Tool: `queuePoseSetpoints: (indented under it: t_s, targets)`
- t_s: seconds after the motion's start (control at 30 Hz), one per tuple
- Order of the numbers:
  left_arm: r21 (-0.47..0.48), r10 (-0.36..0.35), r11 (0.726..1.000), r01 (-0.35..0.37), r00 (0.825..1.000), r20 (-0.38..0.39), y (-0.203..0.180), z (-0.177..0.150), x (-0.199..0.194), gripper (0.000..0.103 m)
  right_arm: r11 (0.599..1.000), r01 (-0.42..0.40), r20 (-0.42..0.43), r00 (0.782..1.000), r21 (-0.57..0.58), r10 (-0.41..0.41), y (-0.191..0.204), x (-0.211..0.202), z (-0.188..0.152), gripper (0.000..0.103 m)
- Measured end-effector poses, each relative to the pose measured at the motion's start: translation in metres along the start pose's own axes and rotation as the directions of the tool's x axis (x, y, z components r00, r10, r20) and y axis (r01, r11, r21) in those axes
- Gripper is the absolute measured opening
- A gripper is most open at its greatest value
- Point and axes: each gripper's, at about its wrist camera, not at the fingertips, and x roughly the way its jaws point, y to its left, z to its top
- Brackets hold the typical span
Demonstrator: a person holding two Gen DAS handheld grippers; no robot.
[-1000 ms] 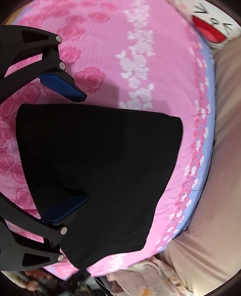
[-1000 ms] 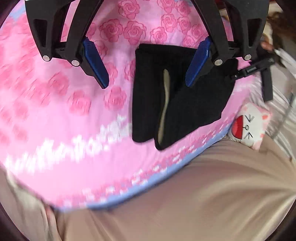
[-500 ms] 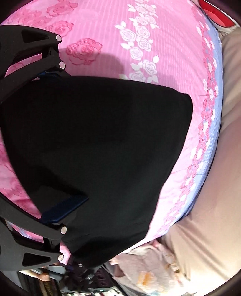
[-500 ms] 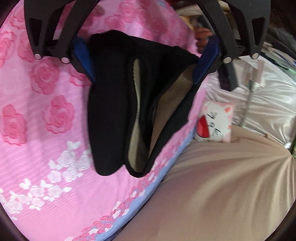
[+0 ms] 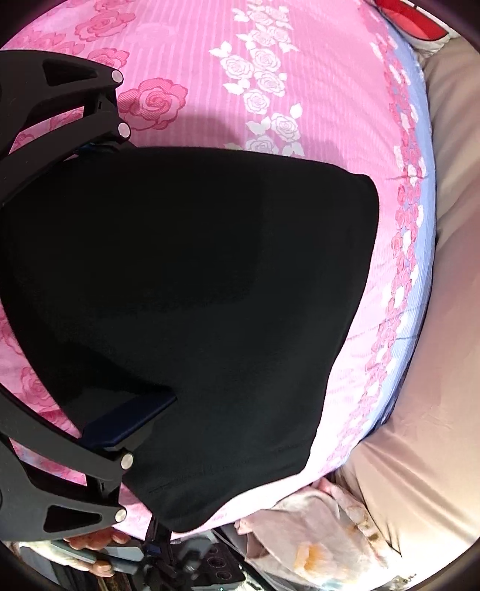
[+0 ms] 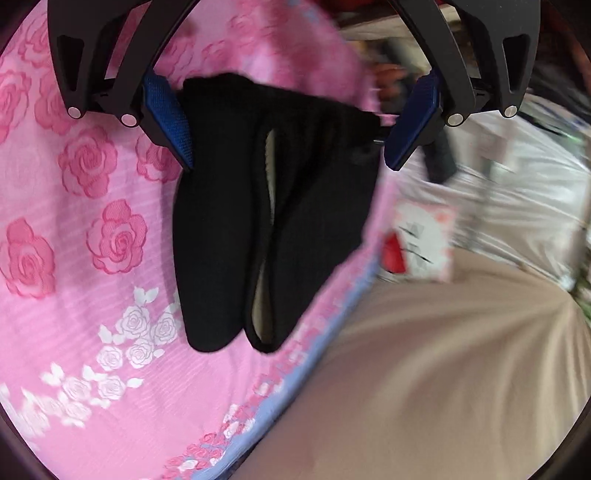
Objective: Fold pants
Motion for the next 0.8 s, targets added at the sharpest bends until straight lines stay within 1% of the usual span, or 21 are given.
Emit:
queuePoseSetpoints:
  t_s: [0.07, 0.13, 0.3, 0.37, 0.5, 0.6, 0.8]
  targets:
    - [-0.02, 0.014, 1.0, -0.014, 1.0, -0.002, -0.001, 0.002, 0.002, 0.098, 0.996, 0.068, 0.007, 0.998, -0.061, -0.067, 0.009, 0.009, 0.0, 0.098]
    - [-0.036, 0.024, 0.999, -0.024, 1.0, -0.009, -0.001, 0.004, 0.003, 0.098, 0.991, 0.094, 0.009, 0.996, -0.097, -0.094, 0.014, 0.017, 0.001, 0.098]
    - [-0.085, 0.056, 0.995, -0.058, 0.998, -0.016, -0.001, 0.007, 0.006, 0.098, 0.992, 0.075, 0.016, 0.997, -0.105, -0.074, 0.013, 0.019, 0.003, 0.098]
    - [-0.078, 0.063, 0.995, -0.063, 0.998, -0.01, -0.002, 0.006, 0.005, 0.098, 0.986, 0.09, 0.023, 0.996, -0.143, -0.087, 0.012, 0.019, -0.002, 0.098]
    - [-0.072, 0.06, 0.996, -0.059, 0.998, 0.013, -0.001, 0.001, 0.004, 0.098, 0.962, 0.142, 0.085, 0.988, -0.231, -0.125, 0.017, 0.02, -0.014, 0.098]
    - [-0.067, 0.071, 0.995, -0.069, 0.997, 0.02, -0.003, 0.0, 0.005, 0.098, 0.963, 0.166, 0.118, 0.983, -0.214, -0.143, 0.018, 0.02, -0.016, 0.098]
    - [-0.073, 0.079, 0.994, -0.077, 0.997, 0.02, -0.005, 0.001, 0.006, 0.098, 0.963, 0.188, 0.137, 0.977, -0.196, -0.162, 0.018, 0.022, -0.013, 0.098]
